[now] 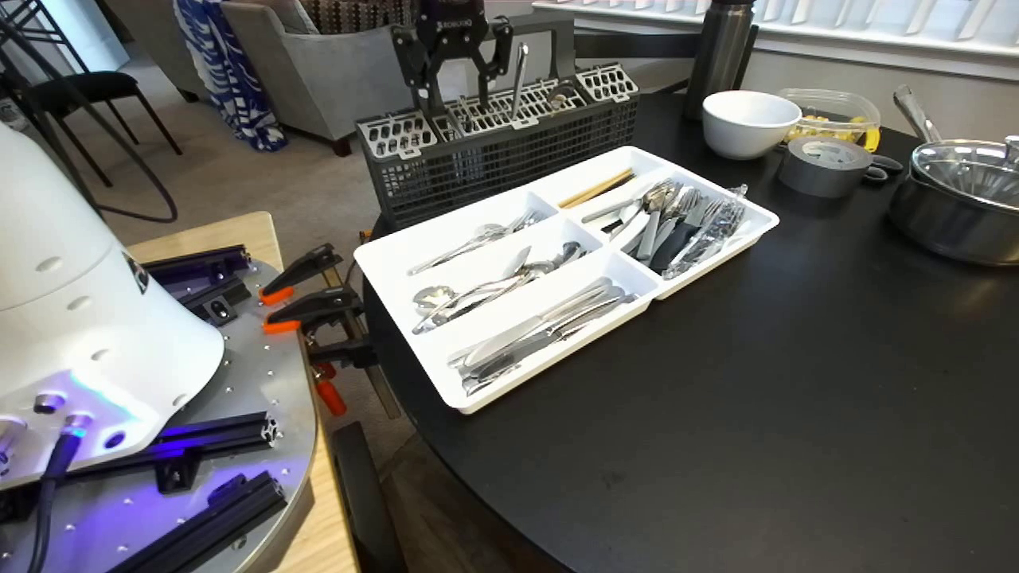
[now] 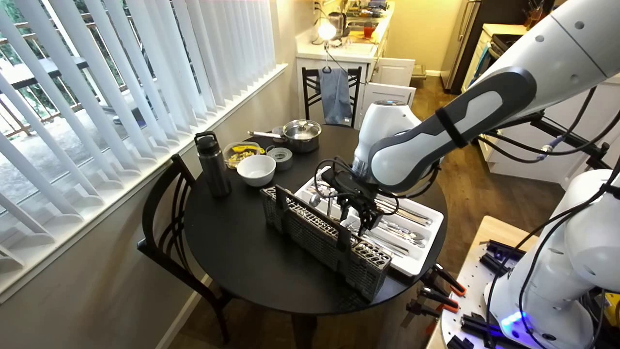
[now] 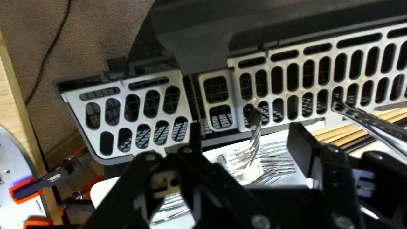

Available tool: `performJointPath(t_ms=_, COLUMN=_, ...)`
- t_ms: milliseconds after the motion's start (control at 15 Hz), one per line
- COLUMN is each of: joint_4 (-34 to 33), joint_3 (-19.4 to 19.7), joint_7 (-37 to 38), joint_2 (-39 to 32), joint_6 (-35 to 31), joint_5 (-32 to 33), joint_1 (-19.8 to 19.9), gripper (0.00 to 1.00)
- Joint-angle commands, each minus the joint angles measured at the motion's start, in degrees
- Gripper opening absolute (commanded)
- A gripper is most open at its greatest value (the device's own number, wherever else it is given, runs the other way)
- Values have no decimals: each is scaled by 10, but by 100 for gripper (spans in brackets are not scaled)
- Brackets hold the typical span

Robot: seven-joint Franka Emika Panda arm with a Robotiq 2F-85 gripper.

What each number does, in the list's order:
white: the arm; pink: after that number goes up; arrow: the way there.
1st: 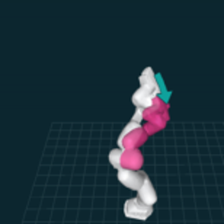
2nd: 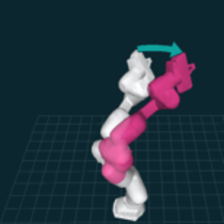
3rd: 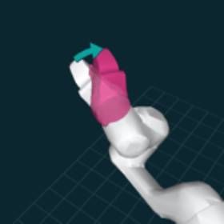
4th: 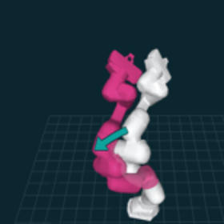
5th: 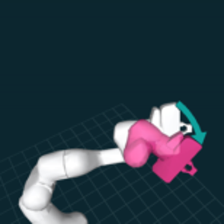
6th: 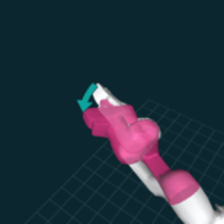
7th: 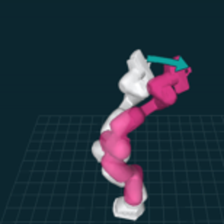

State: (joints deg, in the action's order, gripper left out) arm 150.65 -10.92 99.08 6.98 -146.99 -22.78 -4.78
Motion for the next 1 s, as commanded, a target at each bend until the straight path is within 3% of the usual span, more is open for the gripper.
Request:
performJointPath(t_ms=0, joint_4=-3, joint_3=8, joint_7=-9, joint_2=-8, joint_6=-14, joint_5=20, joint_1=-8, gripper=41)
performJointPath(t_ms=400, joint_4=-2, joint_3=5, joint_7=8, joint_2=-4, joint_6=-12, joint_5=60, joint_1=-6, gripper=5)
performJointPath(t_ms=667, joint_4=7, joint_3=0, joint_7=38, joint_2=16, joint_6=-18, joint_5=103, joint_1=-3, gripper=4)
performJointPath(t_ms=733, joint_4=15, joint_3=-2, joint_7=57, joint_2=29, joint_6=-24, joint_5=121, joint_1=0, gripper=0)
performJointPath(t_ms=933, joint_4=31, joint_3=-10, joint_7=120, joint_2=65, joint_6=-37, joint_5=180, joint_1=8, gripper=3)
